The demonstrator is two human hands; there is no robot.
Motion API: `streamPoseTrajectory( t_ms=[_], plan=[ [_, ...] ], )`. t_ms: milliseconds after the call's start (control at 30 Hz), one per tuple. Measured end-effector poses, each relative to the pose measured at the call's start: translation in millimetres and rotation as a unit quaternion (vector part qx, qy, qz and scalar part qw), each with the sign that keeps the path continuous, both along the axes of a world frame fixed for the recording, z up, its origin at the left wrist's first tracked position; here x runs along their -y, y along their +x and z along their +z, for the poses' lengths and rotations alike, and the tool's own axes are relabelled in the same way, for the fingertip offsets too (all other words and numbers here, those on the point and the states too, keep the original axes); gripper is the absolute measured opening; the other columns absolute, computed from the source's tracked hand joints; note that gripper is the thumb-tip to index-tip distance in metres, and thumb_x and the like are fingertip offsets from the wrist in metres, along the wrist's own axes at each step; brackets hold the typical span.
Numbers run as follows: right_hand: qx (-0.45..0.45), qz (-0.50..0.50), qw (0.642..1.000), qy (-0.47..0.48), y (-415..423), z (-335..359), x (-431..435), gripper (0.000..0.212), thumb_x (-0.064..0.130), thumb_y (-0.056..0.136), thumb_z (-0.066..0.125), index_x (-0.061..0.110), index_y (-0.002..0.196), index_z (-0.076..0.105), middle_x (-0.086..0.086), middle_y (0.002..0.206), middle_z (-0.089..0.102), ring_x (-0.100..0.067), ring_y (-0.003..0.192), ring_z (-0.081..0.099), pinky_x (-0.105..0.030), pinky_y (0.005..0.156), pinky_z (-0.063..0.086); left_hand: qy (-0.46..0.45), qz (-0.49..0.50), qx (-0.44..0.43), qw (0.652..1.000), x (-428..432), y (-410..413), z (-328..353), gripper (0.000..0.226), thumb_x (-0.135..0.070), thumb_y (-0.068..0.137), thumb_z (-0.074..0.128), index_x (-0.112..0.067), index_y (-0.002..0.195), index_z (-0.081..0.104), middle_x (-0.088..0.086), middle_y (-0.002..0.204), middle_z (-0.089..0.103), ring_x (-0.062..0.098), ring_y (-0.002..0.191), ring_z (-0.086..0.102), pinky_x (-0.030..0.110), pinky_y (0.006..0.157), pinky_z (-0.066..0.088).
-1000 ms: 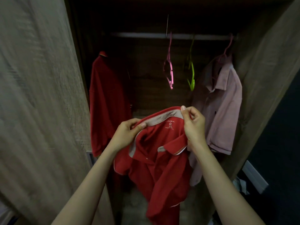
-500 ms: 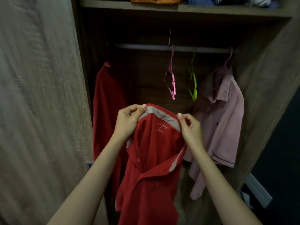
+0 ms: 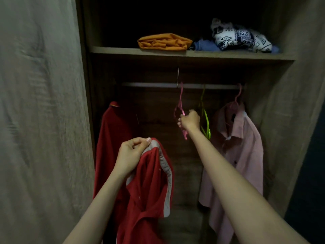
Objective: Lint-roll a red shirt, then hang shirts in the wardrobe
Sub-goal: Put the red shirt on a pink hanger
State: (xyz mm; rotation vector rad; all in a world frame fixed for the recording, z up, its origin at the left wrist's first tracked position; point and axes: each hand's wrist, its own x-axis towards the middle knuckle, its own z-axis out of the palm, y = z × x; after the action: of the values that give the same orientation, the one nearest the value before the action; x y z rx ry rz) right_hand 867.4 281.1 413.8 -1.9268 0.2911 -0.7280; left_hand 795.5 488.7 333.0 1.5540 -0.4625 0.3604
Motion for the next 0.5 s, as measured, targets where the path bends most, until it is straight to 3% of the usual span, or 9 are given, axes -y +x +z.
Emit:
streamPoseTrajectory(
  t_ms=[33,133,233,300,400,500],
  plan=[
    [0.012,-0.003,1.0,0.012,5,-1,0,0.032,0.01,0.095,0.052,0.0,0.125,0.056,-0.021,0.109,0.067,-0.026,0.081,0.068,-0.036,0.073,0.056,0.002,0.002,0.003,1.0,-3,3,1,0.022,-0.026,0.093,0.066,-0.013,0.077,0.075,0.003,0.075,0.073,0.011,0.076,0.065,0.034,0.08,0.049],
    [0.043,-0.027,0.999,0.01,11,-2,3,0.024,0.013,0.094,0.053,0.002,0.113,0.065,-0.018,0.106,0.069,-0.03,0.099,0.065,-0.038,0.089,0.052,-0.007,0.008,0.001,1.0,-6,10,5,0.024,-0.025,0.093,0.065,-0.011,0.075,0.074,0.005,0.073,0.071,0.011,0.074,0.063,0.03,0.077,0.048],
    [0.071,-0.025,0.997,0.014,3,2,4,0.025,0.014,0.095,0.053,0.005,0.116,0.064,-0.014,0.103,0.069,-0.026,0.097,0.066,-0.03,0.08,0.05,-0.022,0.026,-0.013,0.999,-9,17,7,0.024,-0.024,0.093,0.065,-0.01,0.075,0.072,0.0,0.068,0.069,0.007,0.069,0.062,0.025,0.071,0.047],
    [0.086,-0.017,0.996,-0.001,-8,-1,4,0.024,0.015,0.095,0.053,0.006,0.114,0.065,-0.012,0.096,0.07,-0.023,0.089,0.066,-0.026,0.072,0.047,-0.026,0.042,-0.022,0.999,-11,25,7,0.024,-0.026,0.093,0.066,-0.012,0.074,0.072,0.001,0.068,0.069,0.009,0.069,0.062,0.026,0.07,0.047],
    [0.105,0.011,0.994,-0.016,-38,-21,5,0.024,0.017,0.094,0.054,0.01,0.112,0.067,-0.007,0.078,0.067,-0.021,0.067,0.062,-0.032,0.062,0.045,-0.023,0.067,-0.035,0.997,-15,39,5,0.024,-0.03,0.091,0.067,-0.019,0.071,0.073,-0.002,0.07,0.071,0.009,0.072,0.064,0.029,0.074,0.049],
    [0.103,0.076,0.992,0.007,-92,-57,7,0.021,0.015,0.094,0.054,0.017,0.11,0.068,0.01,0.056,0.055,-0.003,0.043,0.046,-0.024,0.047,0.037,0.018,0.105,-0.026,0.994,-14,49,2,0.022,-0.032,0.092,0.065,-0.022,0.075,0.074,-0.006,0.077,0.073,0.008,0.08,0.066,0.027,0.08,0.049]
  ],
)
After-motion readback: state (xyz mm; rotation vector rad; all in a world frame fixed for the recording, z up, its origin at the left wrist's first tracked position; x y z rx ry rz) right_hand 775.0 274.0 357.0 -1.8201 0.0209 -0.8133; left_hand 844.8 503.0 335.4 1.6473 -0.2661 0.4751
